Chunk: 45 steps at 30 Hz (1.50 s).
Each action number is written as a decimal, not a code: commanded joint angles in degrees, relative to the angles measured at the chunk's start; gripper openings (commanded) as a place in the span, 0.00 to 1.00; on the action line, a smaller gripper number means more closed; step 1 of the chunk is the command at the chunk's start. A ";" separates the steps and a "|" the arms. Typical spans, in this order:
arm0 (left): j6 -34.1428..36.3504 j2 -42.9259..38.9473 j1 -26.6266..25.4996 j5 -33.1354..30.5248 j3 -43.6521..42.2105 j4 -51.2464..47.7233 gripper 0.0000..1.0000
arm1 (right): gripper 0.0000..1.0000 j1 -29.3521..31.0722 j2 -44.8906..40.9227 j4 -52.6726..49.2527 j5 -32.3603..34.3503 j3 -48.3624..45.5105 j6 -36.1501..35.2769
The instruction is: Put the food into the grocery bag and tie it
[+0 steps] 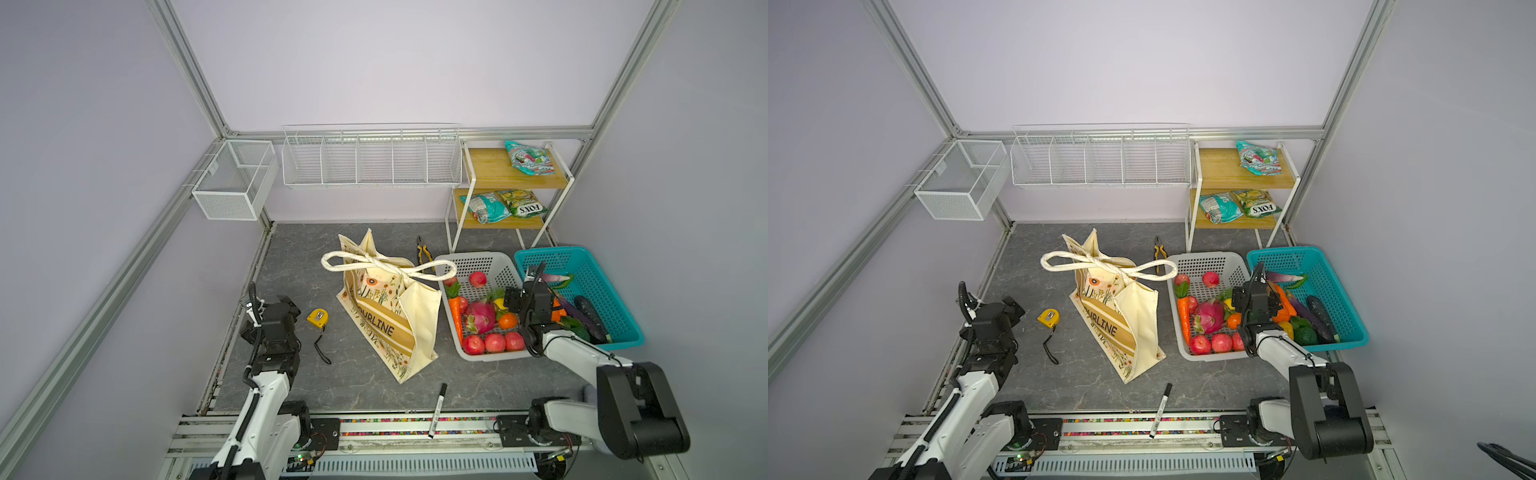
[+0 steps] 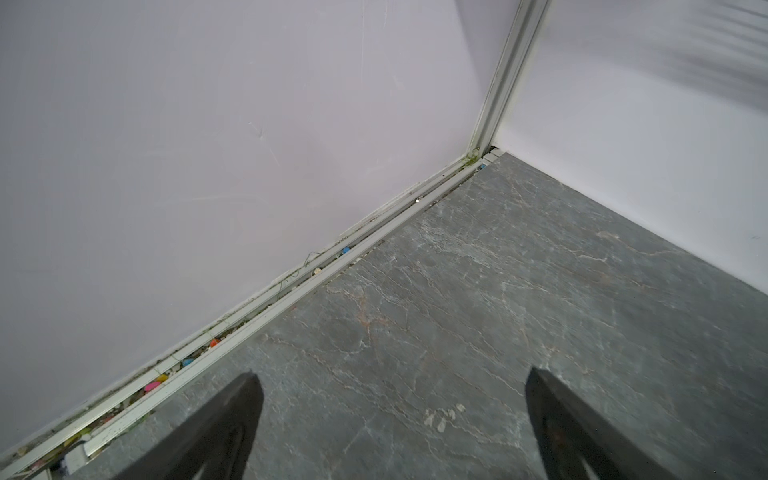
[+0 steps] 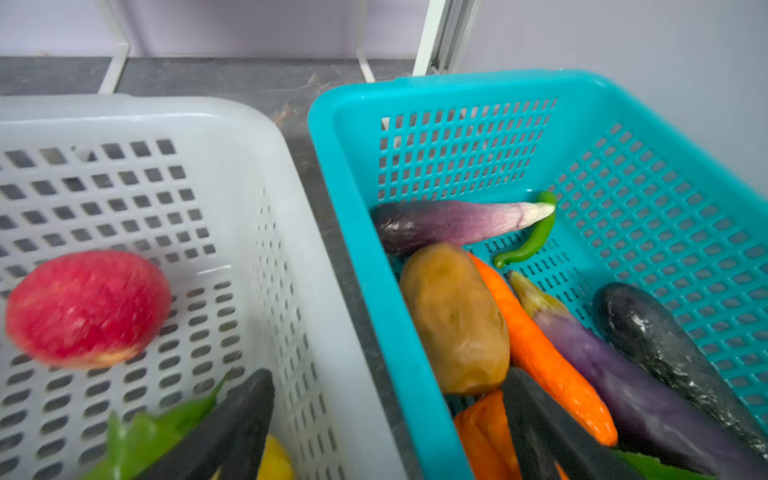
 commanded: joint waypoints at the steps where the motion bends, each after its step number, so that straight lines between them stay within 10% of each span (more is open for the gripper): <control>1: 3.57 3.53 -0.43 -1.84 -3.04 14.03 0.99 | 0.89 0.02 3.62 11.53 2.79 -1.71 -2.48; 17: 12.05 34.98 -0.36 17.10 -5.30 55.95 0.99 | 0.89 -3.15 12.65 28.24 -10.98 -5.74 -5.10; 45: 14.70 38.18 -0.72 21.70 1.27 46.44 0.99 | 0.89 -3.36 11.45 24.65 -11.67 -4.90 -4.58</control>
